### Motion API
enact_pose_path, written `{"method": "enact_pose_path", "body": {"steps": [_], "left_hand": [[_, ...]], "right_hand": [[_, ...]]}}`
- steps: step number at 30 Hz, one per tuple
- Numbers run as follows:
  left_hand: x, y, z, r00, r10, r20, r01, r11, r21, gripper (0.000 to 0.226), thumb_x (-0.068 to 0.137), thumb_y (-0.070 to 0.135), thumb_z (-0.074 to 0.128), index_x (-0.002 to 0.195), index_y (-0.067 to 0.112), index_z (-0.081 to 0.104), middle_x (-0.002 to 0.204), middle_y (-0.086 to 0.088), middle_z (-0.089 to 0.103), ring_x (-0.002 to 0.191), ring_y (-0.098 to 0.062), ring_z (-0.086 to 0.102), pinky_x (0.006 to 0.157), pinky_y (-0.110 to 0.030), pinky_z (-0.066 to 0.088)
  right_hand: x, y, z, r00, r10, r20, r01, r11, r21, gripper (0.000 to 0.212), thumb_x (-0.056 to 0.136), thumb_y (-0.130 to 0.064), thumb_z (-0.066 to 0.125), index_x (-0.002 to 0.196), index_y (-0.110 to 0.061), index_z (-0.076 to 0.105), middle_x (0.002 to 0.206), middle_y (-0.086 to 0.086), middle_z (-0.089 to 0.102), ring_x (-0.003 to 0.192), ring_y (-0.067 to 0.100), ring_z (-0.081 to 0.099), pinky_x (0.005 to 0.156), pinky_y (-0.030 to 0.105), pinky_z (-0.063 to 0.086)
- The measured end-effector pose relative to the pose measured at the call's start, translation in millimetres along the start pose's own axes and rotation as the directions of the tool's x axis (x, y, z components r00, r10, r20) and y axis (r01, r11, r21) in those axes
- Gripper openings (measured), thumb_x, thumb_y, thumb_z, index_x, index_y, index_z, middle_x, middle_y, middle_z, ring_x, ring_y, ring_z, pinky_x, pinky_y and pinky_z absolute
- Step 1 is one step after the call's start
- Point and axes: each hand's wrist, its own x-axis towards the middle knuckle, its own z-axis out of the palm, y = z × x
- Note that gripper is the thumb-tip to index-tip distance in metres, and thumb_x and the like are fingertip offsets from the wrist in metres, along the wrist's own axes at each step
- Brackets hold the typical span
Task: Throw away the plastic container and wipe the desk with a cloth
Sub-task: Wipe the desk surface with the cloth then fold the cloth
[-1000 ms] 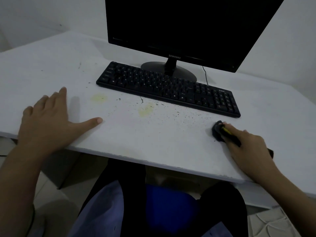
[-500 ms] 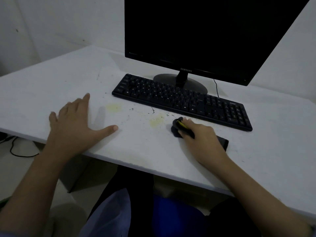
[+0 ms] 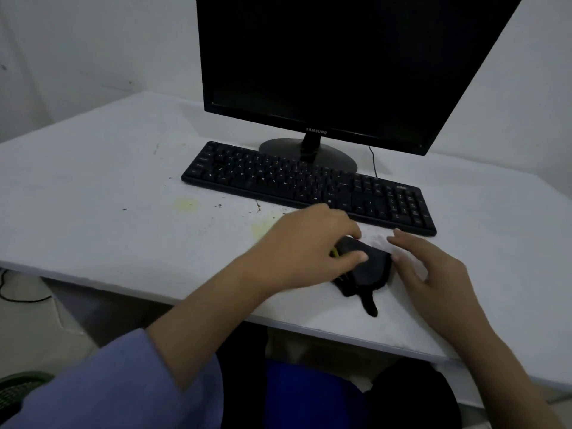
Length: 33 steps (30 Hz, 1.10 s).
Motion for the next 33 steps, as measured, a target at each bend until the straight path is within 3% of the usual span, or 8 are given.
{"method": "enact_pose_path", "body": {"steps": [3,7,10,18,21,24,29,33], "left_hand": [[14.2,6.0,19.4,0.985,-0.033,0.169,0.012,0.992,0.126,0.051,0.079,0.067,0.046,0.112,0.030,0.060,0.098,0.007,0.061,0.096,-0.019,0.050,0.068,-0.032,0.043],[12.2,6.8,35.7,0.951,-0.118,0.287,0.054,0.973,0.224,0.064,0.084,0.066,0.037,0.140,0.035,0.034,0.132,-0.006,0.048,0.120,-0.030,0.038,0.102,-0.049,0.032],[5.0,10.8,33.7,0.951,-0.175,0.255,0.117,0.967,0.227,0.055,0.090,0.056,0.038,0.141,0.037,0.030,0.137,-0.011,0.037,0.125,-0.031,0.032,0.107,-0.053,0.025],[-27.1,-13.0,7.8,0.955,-0.240,0.172,0.217,0.966,0.141,0.043,0.090,0.046,0.046,0.133,0.040,0.045,0.117,0.000,0.041,0.110,-0.018,0.040,0.094,-0.034,0.038],[-32.7,-33.4,-1.0,0.958,-0.262,0.113,0.251,0.963,0.100,0.042,0.088,0.047,0.050,0.130,0.041,0.049,0.115,0.004,0.043,0.110,-0.015,0.038,0.093,-0.032,0.039],[-29.3,-35.0,2.3,0.943,-0.332,-0.002,0.325,0.921,0.217,0.042,0.090,0.050,0.043,0.130,0.040,0.047,0.125,-0.001,0.037,0.115,-0.020,0.033,0.092,-0.032,0.036],[-24.9,-18.2,16.6,0.914,-0.405,-0.016,0.385,0.856,0.346,0.048,0.093,0.051,0.034,0.135,0.028,0.040,0.127,-0.008,0.034,0.115,-0.027,0.034,0.092,-0.038,0.036],[-30.2,-15.2,10.4,0.937,-0.348,-0.028,0.332,0.866,0.374,0.041,0.097,0.036,0.037,0.135,0.022,0.036,0.122,-0.006,0.041,0.110,-0.022,0.040,0.071,-0.029,0.034]], "right_hand": [[1.0,5.1,8.2,0.999,0.041,0.031,-0.040,0.998,-0.043,0.034,0.089,-0.010,0.053,0.124,-0.010,0.057,0.136,0.006,0.052,0.124,0.023,0.049,0.105,0.031,0.034],[2.6,8.3,9.7,0.998,0.067,0.022,-0.064,0.993,-0.100,0.032,0.091,-0.006,0.048,0.122,-0.004,0.057,0.130,0.014,0.057,0.119,0.031,0.052,0.101,0.032,0.035],[1.7,7.9,10.1,0.996,0.074,0.041,-0.069,0.991,-0.112,0.028,0.088,-0.005,0.052,0.115,-0.002,0.061,0.120,0.016,0.062,0.111,0.032,0.057,0.093,0.027,0.034],[-0.7,1.1,7.2,0.996,0.074,0.052,-0.070,0.994,-0.081,0.029,0.089,-0.008,0.053,0.116,-0.004,0.060,0.119,0.012,0.063,0.103,0.024,0.058,0.090,0.022,0.034],[0.3,0.4,7.0,0.996,0.060,0.059,-0.054,0.993,-0.104,0.020,0.088,-0.005,0.053,0.105,0.000,0.063,0.105,0.017,0.067,0.089,0.028,0.060,0.079,0.027,0.040],[0.8,-3.7,6.7,0.996,0.068,0.064,-0.061,0.992,-0.114,0.014,0.086,-0.002,0.054,0.096,0.005,0.062,0.094,0.022,0.066,0.084,0.035,0.060,0.076,0.038,0.046],[0.6,-3.1,8.0,0.996,0.075,0.055,-0.069,0.992,-0.108,0.022,0.086,-0.002,0.055,0.106,0.003,0.063,0.107,0.021,0.066,0.097,0.037,0.061,0.086,0.036,0.043],[0.5,1.4,9.3,0.992,0.107,0.065,-0.101,0.990,-0.098,0.033,0.088,-0.008,0.054,0.120,-0.005,0.058,0.126,0.013,0.060,0.115,0.030,0.055,0.096,0.028,0.033]]}}
